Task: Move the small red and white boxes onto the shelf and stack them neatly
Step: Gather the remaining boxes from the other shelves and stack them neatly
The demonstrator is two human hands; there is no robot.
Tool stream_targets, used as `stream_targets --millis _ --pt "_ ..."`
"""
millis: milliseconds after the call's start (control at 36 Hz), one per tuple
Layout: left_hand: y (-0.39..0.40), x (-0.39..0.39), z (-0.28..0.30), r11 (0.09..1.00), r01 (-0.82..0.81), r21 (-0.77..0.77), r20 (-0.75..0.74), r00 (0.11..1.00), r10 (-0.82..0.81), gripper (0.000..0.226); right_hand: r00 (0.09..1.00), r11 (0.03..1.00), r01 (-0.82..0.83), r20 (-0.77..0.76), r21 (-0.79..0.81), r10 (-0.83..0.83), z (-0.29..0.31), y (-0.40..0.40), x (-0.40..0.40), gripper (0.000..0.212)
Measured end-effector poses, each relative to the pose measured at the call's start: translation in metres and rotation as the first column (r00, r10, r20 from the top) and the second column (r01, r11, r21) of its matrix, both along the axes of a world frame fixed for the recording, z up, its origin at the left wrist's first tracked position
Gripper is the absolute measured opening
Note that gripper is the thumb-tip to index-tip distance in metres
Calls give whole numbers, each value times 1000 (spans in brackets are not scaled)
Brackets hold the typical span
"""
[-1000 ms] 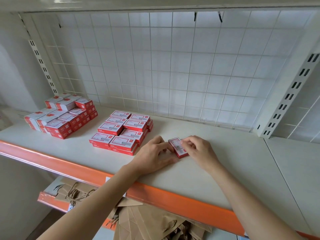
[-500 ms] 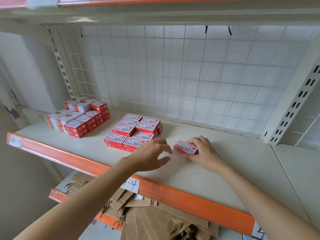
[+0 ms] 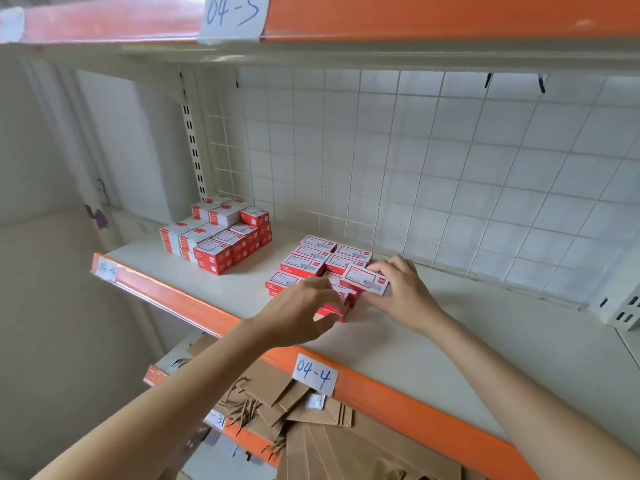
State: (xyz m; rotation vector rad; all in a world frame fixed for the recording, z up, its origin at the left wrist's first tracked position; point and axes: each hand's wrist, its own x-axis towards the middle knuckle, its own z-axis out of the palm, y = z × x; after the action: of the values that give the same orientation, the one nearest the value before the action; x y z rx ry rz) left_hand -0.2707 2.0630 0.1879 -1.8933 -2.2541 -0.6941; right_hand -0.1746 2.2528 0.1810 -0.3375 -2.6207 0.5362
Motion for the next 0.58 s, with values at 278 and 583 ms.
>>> stream_targets --millis 278,583 --pt "-10 -9 2 1000 0 -12 7 1000 0 22 986 994 41 157 104 -57 0 -22 -42 54" --pt "21 -11 4 999 30 -35 -54 998 -32 13 998 998 29 45 55 -31 4 -8 -9 41"
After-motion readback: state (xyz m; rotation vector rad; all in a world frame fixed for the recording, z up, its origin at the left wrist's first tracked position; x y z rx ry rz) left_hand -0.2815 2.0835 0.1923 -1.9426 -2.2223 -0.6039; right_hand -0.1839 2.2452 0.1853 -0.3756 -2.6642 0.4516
